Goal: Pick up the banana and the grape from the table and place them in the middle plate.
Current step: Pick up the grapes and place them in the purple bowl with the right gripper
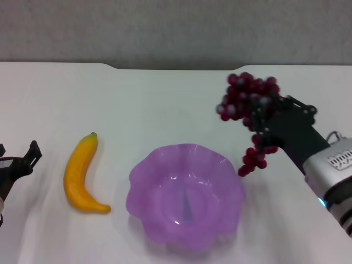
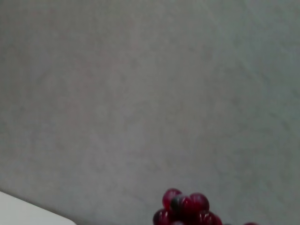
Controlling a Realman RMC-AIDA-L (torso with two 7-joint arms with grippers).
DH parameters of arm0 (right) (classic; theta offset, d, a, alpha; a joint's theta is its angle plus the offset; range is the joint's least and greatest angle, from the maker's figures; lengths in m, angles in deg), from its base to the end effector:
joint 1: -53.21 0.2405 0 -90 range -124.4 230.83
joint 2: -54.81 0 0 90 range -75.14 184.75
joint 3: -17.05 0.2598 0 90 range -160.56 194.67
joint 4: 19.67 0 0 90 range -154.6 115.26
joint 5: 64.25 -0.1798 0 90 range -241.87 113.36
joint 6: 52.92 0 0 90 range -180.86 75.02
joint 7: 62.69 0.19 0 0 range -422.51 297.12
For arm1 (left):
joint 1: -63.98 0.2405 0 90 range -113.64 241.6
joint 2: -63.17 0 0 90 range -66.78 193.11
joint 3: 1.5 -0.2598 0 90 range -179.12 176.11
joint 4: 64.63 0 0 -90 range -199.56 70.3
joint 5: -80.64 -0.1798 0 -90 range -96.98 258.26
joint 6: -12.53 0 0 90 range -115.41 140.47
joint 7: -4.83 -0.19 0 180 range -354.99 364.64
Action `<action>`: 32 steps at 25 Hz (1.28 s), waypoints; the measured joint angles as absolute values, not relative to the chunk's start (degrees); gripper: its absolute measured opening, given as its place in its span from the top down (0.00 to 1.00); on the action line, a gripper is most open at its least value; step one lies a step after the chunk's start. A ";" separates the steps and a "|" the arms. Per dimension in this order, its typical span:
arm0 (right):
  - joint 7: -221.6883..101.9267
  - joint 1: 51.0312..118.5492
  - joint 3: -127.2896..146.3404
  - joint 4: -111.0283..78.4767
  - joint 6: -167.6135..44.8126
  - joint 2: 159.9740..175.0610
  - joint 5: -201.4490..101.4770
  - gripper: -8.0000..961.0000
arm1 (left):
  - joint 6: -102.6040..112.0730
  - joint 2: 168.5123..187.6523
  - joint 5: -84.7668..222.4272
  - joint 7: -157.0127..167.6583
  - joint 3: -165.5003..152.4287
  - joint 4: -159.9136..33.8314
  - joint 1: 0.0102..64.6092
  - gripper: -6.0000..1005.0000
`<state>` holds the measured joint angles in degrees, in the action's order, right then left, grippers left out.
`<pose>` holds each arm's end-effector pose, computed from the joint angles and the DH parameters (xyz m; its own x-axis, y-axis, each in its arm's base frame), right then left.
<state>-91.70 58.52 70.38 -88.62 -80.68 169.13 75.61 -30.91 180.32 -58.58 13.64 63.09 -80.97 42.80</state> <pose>0.1961 0.3336 -0.0402 0.8457 0.0463 -0.5316 -0.4789 -0.3734 -0.7945 -0.3712 0.3617 -0.0063 0.6296 0.2520 0.7349 0.7504 0.0479 -0.6593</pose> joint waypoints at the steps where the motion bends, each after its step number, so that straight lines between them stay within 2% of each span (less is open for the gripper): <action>1: -91.70 58.26 70.54 -89.96 -79.49 169.11 76.22 0.68 | -30.91 180.35 -58.58 13.65 63.07 -80.98 42.80 0.17; 11: -91.77 58.41 71.66 -103.03 -63.82 169.25 81.01 0.69 | -29.90 180.58 -59.04 13.72 62.70 -81.45 42.38 0.17; 24: -90.94 65.24 68.77 -95.91 -53.61 169.54 79.75 0.69 | -29.65 180.42 -58.68 14.15 63.15 -81.56 42.26 0.17; 32: -91.15 67.15 69.60 -93.91 -44.59 169.42 78.57 0.70 | -29.61 180.46 -58.51 14.06 63.25 -81.29 42.17 0.17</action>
